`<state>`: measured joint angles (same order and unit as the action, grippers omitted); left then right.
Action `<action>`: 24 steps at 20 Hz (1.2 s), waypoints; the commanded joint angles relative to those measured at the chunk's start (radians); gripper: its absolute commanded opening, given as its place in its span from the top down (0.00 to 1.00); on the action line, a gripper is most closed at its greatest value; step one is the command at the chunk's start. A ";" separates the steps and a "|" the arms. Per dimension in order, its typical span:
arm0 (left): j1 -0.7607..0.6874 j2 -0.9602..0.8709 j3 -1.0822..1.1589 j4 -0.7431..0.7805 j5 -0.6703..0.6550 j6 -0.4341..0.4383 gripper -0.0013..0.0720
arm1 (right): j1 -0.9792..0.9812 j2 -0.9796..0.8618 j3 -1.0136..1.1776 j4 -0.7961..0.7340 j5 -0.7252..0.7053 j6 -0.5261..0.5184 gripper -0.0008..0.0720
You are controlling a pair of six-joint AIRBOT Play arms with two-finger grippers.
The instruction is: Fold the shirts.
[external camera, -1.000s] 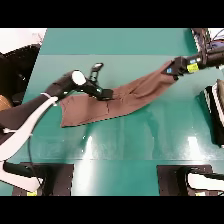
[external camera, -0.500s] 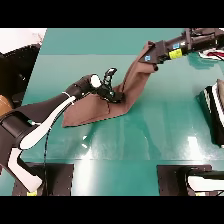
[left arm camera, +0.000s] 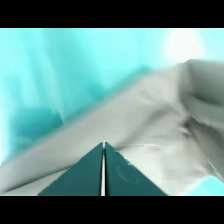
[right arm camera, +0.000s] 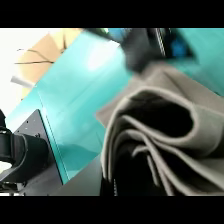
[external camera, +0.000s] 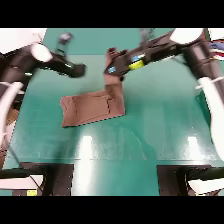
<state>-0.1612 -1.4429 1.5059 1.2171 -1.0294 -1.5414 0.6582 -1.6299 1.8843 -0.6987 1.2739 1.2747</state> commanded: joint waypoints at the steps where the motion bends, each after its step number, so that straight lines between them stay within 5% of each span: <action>1: 0.163 0.164 0.000 0.085 -0.038 0.005 0.95 | 0.173 -0.157 0.093 -0.012 -0.126 -0.073 0.77; 3: 0.220 0.213 0.000 0.085 -0.047 0.005 0.95 | 0.229 -0.246 0.169 -0.009 -0.118 -0.121 0.33; 4: 0.237 0.227 0.000 0.085 -0.057 0.005 0.95 | 0.241 -0.268 0.179 -0.008 -0.106 -0.121 0.28; 9: 0.250 0.235 -0.001 0.096 -0.131 0.005 0.95 | 0.113 -0.198 0.013 -0.071 0.038 -0.087 0.29; 13: 0.250 0.235 -0.001 0.084 -0.150 0.005 0.95 | -0.113 -0.057 -0.287 -0.196 0.006 -0.005 0.29; 15: 0.250 0.233 -0.001 0.076 -0.156 0.005 0.95 | -0.234 -0.018 -0.427 -0.174 -0.042 0.042 0.28; 17: 0.250 0.233 -0.001 0.066 -0.155 0.005 0.95 | -0.319 -0.030 -0.507 -0.113 -0.043 0.045 0.14; 24: 0.250 0.232 -0.001 0.062 -0.138 0.016 0.95 | -0.268 -0.211 -0.524 0.115 -0.101 -0.005 0.14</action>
<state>0.0879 -1.2106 1.5051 1.2819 -1.1740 -1.5345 0.3664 -1.7737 1.3651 -0.7013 1.2026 1.2972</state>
